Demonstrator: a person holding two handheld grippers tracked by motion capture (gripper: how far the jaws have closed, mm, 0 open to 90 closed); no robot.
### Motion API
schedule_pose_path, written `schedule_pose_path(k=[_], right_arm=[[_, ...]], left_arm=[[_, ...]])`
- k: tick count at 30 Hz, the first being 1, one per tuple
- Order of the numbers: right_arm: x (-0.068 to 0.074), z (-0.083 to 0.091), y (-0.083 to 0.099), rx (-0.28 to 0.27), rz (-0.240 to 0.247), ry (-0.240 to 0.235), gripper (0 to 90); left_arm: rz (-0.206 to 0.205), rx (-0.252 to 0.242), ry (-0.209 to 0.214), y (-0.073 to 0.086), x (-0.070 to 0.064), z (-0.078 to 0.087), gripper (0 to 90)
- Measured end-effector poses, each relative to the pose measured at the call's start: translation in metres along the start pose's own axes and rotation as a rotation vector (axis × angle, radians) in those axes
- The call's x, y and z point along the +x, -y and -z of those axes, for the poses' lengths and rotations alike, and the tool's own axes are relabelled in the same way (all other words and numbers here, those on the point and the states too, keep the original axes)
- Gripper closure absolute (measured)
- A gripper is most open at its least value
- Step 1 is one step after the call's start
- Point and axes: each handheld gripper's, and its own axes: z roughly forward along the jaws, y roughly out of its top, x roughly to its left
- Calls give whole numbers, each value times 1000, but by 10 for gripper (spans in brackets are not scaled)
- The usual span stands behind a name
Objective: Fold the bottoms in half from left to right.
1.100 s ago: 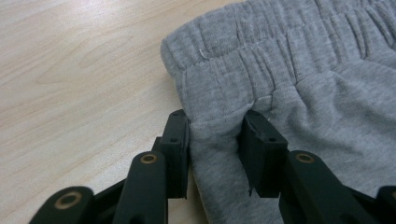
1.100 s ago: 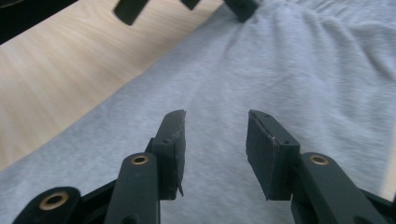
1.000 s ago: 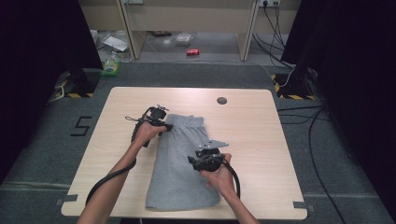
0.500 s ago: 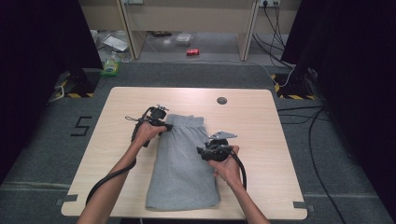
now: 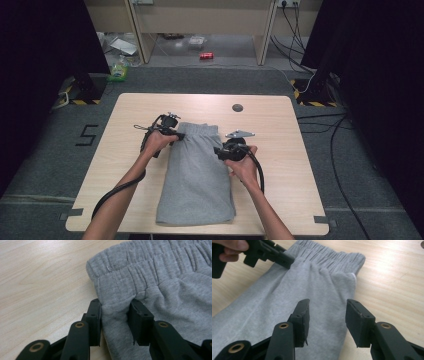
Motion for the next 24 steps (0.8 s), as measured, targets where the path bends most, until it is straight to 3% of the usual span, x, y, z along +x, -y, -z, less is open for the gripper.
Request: schedule_pose_path(k=[24], right_arm=[[-23,-19,-19,-4,-55,39,507]], left_arm=[[4,-4,0,1,0,0,635]])
